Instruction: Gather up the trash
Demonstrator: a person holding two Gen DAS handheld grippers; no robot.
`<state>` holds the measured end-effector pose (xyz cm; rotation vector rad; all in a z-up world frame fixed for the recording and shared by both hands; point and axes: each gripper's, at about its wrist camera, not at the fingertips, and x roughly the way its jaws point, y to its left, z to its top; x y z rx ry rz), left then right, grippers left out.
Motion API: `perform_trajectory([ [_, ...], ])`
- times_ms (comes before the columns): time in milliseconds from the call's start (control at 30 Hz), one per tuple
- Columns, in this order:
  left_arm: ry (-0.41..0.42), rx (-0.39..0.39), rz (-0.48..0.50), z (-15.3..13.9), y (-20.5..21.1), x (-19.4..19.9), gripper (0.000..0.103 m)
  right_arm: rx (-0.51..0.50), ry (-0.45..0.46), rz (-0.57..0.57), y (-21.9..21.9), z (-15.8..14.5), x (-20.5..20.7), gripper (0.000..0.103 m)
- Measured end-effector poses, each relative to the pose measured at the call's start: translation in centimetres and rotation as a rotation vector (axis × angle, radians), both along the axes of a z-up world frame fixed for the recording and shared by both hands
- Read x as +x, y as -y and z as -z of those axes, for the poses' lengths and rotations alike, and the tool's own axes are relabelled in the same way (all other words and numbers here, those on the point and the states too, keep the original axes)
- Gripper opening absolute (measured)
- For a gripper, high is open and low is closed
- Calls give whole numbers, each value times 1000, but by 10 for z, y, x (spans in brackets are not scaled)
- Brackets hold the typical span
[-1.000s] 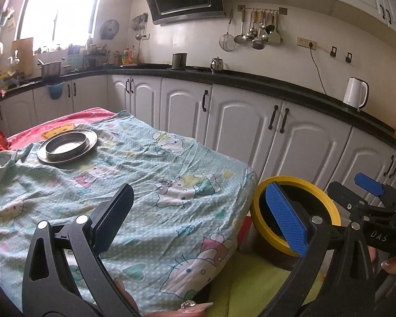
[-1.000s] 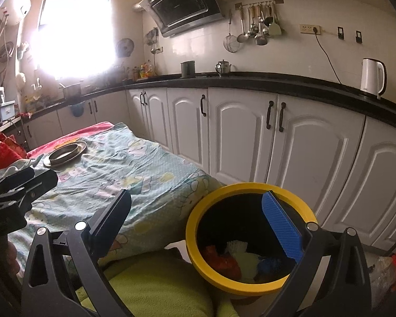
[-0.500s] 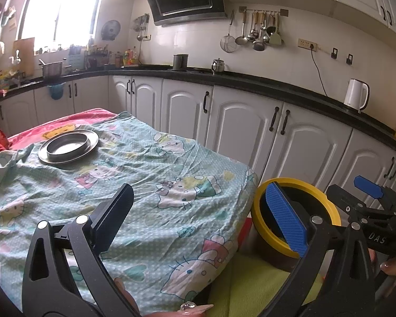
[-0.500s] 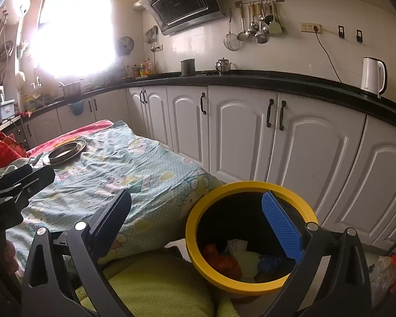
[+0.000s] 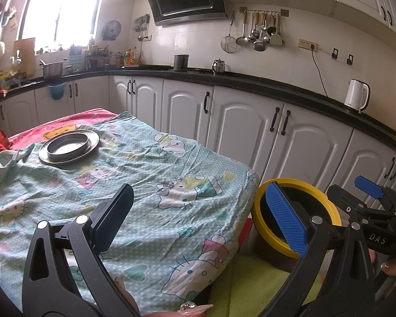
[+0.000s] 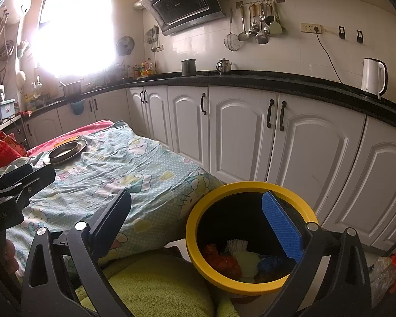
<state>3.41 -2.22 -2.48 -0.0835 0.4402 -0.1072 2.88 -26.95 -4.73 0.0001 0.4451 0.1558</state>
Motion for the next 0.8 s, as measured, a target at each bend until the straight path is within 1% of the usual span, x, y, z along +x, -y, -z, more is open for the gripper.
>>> perform_trajectory([
  [800,0,-2,-2,-1,0,0,92,-1,-1,0,0,0,0,97],
])
